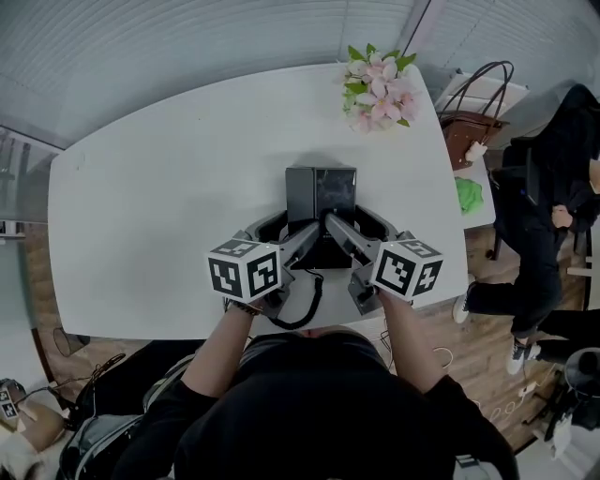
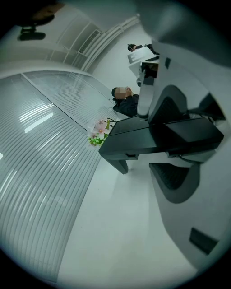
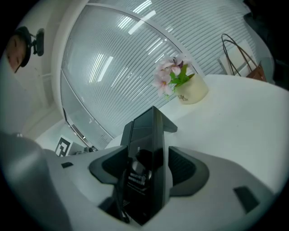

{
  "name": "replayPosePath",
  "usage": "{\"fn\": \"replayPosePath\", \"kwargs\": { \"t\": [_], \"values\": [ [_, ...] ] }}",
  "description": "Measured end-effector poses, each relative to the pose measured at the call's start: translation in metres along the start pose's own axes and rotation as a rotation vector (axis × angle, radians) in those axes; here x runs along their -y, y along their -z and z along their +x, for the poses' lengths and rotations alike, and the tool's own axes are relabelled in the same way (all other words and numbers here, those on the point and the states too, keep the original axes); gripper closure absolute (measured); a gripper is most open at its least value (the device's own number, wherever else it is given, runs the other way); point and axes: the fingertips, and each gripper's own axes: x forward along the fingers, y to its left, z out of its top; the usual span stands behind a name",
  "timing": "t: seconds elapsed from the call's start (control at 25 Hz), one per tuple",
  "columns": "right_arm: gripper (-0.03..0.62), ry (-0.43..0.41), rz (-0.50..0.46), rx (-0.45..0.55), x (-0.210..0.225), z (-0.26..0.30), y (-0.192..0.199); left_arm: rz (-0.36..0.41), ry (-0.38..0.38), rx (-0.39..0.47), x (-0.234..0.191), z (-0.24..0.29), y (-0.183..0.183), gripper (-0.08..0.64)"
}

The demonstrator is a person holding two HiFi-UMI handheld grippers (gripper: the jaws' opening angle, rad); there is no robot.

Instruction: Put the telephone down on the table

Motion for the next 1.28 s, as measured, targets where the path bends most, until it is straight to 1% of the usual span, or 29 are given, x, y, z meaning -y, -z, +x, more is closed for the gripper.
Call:
{"fn": "replayPosePath", "kwargs": {
  "t": [0.12,0.24,0.36,0.52,0.6,0.72,0.92,1.16,1.28],
  "values": [
    [0.318,0.038,-0.109,0.044,-0.004,-0.007,-0.013,0.086,-0.067,0.027,0.0,-0.006,-0.009,0.275],
    [0.316,0.05,-0.205,0.079,-0.014,-0.012,-0.024,0.16,-0.112,0.074,0.001,-0.016,-0.022,0.275],
    [0.316,0.036,-0.247,0.122,-0.027,-0.016,-0.035,0.229,-0.147,0.108,0.004,-0.029,-0.034,0.275],
    [0.316,0.024,-0.306,0.197,-0.046,-0.027,-0.053,0.355,-0.225,0.161,0.008,-0.047,-0.048,0.275],
    [0.318,0.017,-0.341,0.218,-0.056,-0.031,-0.061,0.397,-0.247,0.19,0.012,-0.054,-0.057,0.275],
    [0.318,0.001,-0.375,0.249,-0.069,-0.037,-0.072,0.42,-0.241,0.238,0.023,-0.063,-0.07,0.275],
    [0.318,0.005,-0.437,0.302,-0.088,-0.049,-0.09,0.458,-0.223,0.318,0.039,-0.076,-0.092,0.276],
    [0.318,0.001,-0.478,0.377,-0.106,-0.066,-0.109,0.486,-0.198,0.417,0.063,-0.097,-0.117,0.281],
    [0.318,0.0,-0.504,0.407,-0.116,-0.072,-0.118,0.501,-0.185,0.475,0.076,-0.109,-0.13,0.299]
  ]
}}
